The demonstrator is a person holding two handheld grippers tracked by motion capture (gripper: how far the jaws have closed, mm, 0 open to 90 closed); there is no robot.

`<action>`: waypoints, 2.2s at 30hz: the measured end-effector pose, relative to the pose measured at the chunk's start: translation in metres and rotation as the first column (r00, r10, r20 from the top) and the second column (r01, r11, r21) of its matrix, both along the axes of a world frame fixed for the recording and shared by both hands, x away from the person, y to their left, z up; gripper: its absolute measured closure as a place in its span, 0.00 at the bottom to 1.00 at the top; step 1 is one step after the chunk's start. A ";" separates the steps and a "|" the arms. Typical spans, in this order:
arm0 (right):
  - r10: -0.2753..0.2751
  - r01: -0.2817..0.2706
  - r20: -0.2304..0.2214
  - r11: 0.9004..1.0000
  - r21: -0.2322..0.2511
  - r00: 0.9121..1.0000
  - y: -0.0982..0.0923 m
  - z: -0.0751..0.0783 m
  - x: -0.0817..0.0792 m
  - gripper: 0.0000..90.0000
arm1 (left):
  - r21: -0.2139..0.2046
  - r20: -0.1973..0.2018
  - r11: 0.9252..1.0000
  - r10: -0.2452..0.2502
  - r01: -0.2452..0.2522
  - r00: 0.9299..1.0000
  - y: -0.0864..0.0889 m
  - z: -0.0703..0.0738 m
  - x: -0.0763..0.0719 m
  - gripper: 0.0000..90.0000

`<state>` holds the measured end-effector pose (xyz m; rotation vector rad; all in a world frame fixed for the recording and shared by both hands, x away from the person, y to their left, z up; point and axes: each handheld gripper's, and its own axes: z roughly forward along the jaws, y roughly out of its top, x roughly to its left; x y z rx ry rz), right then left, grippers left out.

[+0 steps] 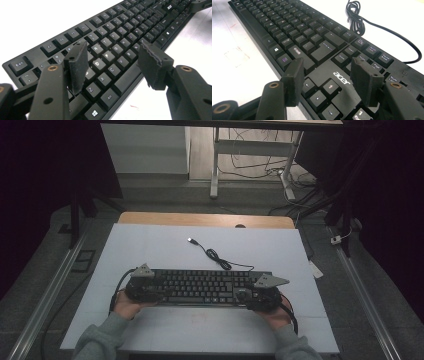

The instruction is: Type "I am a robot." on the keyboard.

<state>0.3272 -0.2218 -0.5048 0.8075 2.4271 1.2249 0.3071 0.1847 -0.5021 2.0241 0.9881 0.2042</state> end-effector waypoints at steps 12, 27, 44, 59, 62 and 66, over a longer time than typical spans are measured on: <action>0.003 -0.003 0.000 1.000 0.003 1.000 0.000 0.000 0.000 0.50 | 0.012 -0.005 1.000 -0.001 0.001 1.000 0.001 -0.001 0.002 0.43; -0.001 0.001 -0.001 1.000 -0.007 1.000 0.001 0.000 0.000 0.50 | 0.032 -0.005 0.999 -0.011 0.011 1.000 -0.007 0.000 0.015 0.44; -0.010 0.010 0.004 1.000 0.007 1.000 0.000 0.000 0.001 0.50 | 0.033 0.014 0.999 -0.012 0.011 1.000 -0.016 0.018 0.050 0.50; -0.003 0.003 0.000 1.000 -0.006 1.000 0.000 -0.001 0.001 0.50 | 0.147 -0.032 0.987 -0.061 0.066 0.998 -0.026 0.003 0.051 0.90; -0.006 0.006 -0.002 1.000 0.000 1.000 0.000 -0.001 0.001 0.50 | 0.160 -0.049 0.984 -0.072 0.079 0.996 -0.026 -0.001 0.052 0.99; -0.005 0.005 -0.001 1.000 -0.011 1.000 0.001 -0.001 0.001 0.50 | 0.176 -0.061 0.979 -0.090 0.100 0.994 -0.028 -0.005 0.051 0.99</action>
